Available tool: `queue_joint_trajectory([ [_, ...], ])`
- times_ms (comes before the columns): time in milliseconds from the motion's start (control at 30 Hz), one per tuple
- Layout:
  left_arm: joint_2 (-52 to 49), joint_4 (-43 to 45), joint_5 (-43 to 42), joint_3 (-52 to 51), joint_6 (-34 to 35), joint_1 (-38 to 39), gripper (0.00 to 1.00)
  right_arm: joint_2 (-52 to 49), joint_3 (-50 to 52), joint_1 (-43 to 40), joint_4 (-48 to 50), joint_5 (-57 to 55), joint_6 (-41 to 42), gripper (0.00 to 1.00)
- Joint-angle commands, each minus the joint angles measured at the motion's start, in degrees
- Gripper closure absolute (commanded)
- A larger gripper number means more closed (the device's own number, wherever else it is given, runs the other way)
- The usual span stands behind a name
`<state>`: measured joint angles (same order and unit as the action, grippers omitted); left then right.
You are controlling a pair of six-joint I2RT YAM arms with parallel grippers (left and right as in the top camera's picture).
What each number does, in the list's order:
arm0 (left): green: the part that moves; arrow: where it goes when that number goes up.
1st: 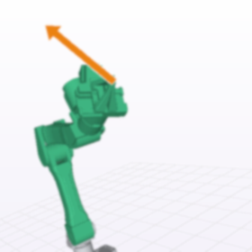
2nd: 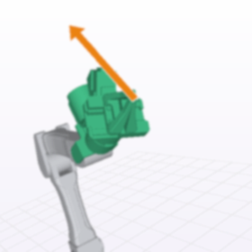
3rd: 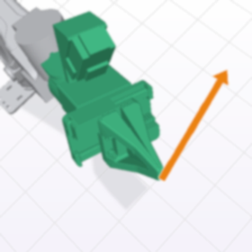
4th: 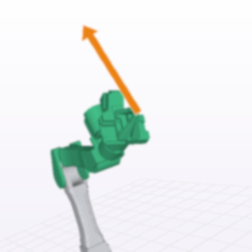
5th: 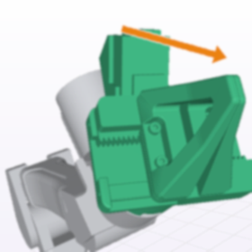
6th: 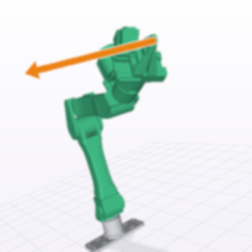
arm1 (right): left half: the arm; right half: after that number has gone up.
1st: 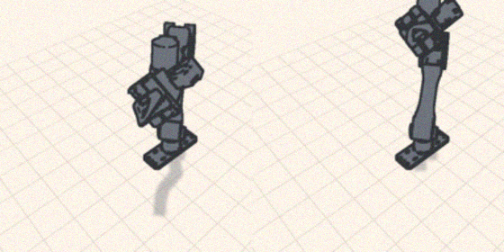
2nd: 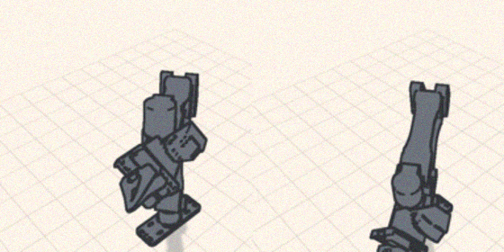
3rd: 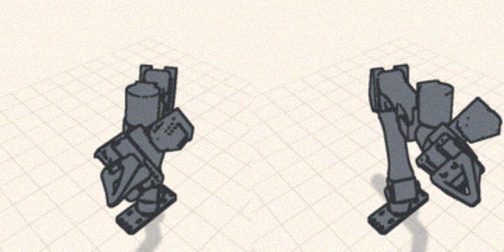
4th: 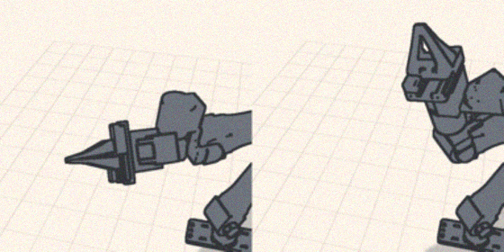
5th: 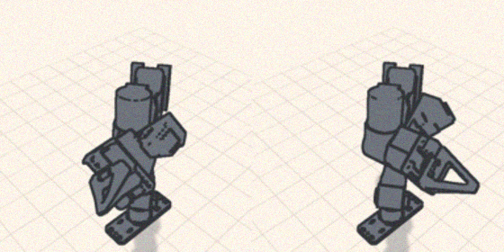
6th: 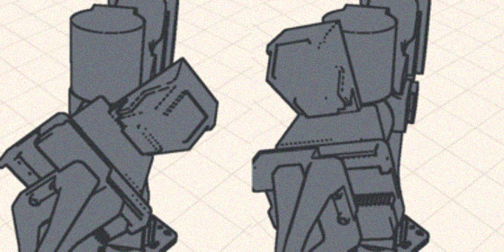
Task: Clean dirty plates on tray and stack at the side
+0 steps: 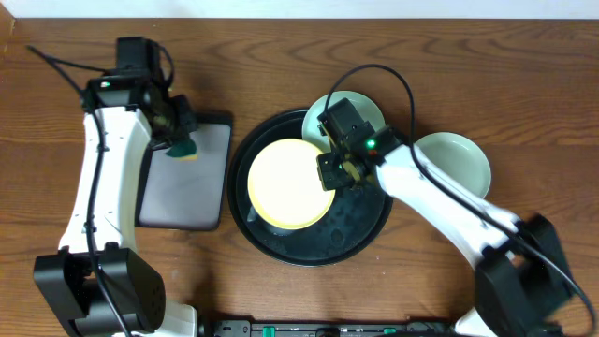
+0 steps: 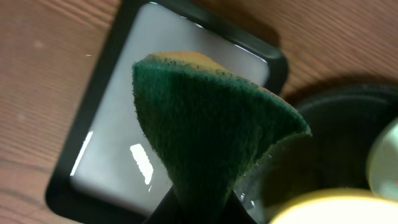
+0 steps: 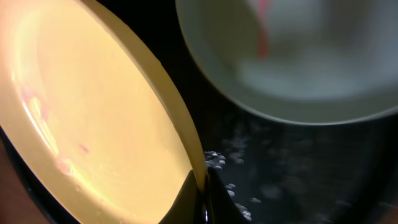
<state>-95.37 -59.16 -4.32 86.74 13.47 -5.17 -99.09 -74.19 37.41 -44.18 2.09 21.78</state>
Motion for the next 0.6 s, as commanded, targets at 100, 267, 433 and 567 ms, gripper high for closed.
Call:
queue_joint_trajectory([
  [100,0.9,-0.3,0.9,1.5,-0.7,-1.1,0.92,8.8,-1.2,5.9,-1.4,-23.2,-7.2,0.99],
  [267,0.9,-0.3,0.9,1.5,-0.7,-1.1,0.92,12.0,-1.2,11.1,-1.0,-38.7,-10.4,0.99],
  [433,0.9,-0.3,0.9,1.5,-0.7,-1.1,0.92,12.5,-1.2,17.7,1.8,-50.4,-16.2,0.99],
  [567,0.9,-0.3,0.9,1.4,-0.7,-1.1,0.93,12.5,-1.2,22.4,4.6,-59.5,-19.8,0.99],
])
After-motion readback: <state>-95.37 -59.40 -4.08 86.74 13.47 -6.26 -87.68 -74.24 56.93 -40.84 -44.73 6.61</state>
